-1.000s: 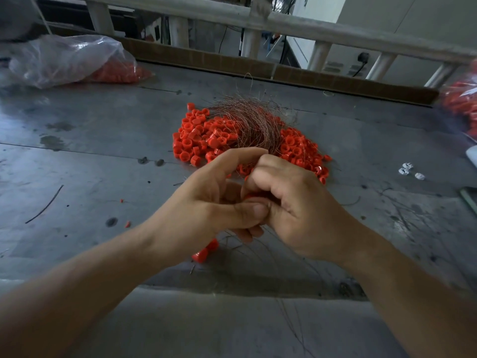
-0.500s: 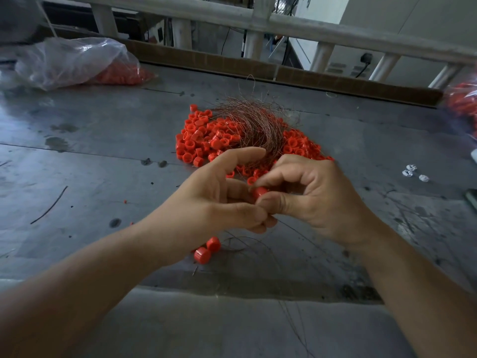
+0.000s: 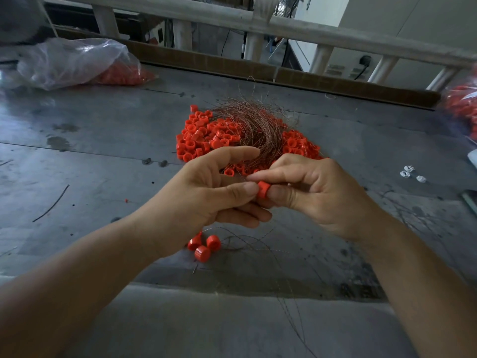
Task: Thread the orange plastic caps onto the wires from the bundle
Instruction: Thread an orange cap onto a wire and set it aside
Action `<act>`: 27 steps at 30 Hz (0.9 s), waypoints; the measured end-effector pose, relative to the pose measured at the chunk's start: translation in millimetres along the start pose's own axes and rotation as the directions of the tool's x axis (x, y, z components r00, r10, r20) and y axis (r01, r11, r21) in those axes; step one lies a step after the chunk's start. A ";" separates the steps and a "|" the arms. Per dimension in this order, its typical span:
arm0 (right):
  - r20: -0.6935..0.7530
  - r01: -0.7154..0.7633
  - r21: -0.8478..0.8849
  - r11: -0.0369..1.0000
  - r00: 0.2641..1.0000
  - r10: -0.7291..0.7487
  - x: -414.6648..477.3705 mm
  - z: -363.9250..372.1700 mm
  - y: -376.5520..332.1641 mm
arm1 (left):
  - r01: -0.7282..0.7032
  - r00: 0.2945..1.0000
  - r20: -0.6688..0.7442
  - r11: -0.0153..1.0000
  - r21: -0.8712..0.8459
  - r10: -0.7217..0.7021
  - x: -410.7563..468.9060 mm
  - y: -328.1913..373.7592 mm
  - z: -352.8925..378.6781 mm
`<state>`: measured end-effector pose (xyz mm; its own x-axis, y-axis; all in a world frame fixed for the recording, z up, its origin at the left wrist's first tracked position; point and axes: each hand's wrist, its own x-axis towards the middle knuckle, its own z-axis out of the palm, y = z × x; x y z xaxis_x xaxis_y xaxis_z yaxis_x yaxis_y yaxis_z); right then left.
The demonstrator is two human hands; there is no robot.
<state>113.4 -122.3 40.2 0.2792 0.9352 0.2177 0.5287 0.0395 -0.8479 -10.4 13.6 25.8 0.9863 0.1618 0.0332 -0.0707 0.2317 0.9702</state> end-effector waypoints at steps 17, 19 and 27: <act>0.012 -0.055 0.032 0.998 0.998 0.055 1.6 6.8 1.9 | 0.048 0.998 0.029 0.998 -0.039 -0.047 1.2 0.9 -3.0; 0.010 -0.064 0.036 0.997 0.998 0.064 1.5 8.5 1.8 | 0.067 0.998 0.026 0.996 -0.055 -0.065 1.3 1.5 -3.9; -0.004 -0.068 0.058 0.996 0.998 0.068 1.4 10.5 2.8 | 0.080 0.997 0.023 0.996 -0.046 -0.079 1.4 1.3 -2.9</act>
<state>106.8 -117.2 33.0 0.3178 0.9343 0.1615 0.4614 -0.0036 -0.8872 -9.5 16.9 26.4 0.9919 0.1208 -0.0382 0.0019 0.2873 0.9578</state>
